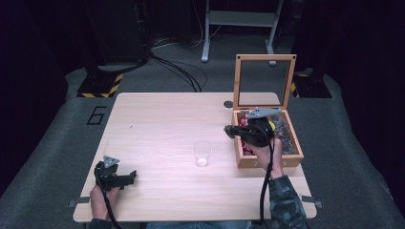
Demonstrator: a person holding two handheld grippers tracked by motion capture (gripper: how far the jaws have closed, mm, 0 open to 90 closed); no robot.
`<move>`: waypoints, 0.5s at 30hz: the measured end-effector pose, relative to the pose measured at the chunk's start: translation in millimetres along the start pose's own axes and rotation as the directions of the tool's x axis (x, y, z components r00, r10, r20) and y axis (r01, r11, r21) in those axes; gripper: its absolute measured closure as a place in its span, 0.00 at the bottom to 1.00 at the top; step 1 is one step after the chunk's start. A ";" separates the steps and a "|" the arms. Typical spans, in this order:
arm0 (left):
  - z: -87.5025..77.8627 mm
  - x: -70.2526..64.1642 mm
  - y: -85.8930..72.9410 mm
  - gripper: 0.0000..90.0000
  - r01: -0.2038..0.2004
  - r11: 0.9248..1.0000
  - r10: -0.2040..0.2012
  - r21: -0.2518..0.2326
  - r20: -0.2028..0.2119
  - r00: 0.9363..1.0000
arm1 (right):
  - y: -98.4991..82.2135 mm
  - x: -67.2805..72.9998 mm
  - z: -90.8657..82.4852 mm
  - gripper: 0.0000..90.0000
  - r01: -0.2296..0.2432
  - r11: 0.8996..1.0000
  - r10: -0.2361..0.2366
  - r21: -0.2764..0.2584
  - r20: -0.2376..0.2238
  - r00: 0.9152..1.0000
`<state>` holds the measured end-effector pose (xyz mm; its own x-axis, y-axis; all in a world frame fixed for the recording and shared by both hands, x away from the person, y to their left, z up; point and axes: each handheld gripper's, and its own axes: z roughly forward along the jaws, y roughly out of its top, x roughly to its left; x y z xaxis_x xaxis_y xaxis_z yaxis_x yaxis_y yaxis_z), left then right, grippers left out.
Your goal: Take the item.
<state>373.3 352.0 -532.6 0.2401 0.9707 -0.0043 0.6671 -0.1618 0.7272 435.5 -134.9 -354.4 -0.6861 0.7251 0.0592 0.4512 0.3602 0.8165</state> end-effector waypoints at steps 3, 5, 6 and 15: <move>0.0 0.0 0.0 0.01 0.000 1.000 0.000 0.001 0.000 1.000 | 2.8 5.2 4.7 0.96 0.010 1.000 -0.010 0.005 -0.016 1.000; 0.0 0.0 0.0 0.01 0.000 1.000 0.000 0.000 0.000 1.000 | 5.5 10.2 9.4 0.96 0.022 1.000 -0.022 0.013 -0.029 0.999; -0.1 0.1 0.0 0.01 -0.002 1.000 0.002 0.000 -0.001 1.000 | 6.5 12.4 11.4 0.96 0.025 1.000 -0.025 0.017 -0.034 0.999; -0.1 0.1 0.0 0.01 -0.003 1.000 0.003 0.001 0.000 1.000 | 11.2 26.8 32.5 0.96 0.066 0.996 -0.061 0.064 -0.076 0.995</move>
<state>373.2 352.1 -532.5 0.2423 0.9702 -0.0022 0.6669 -0.1649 0.7267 440.7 -92.3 -362.3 -0.7536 0.6552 0.0525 0.4407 0.4443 0.7800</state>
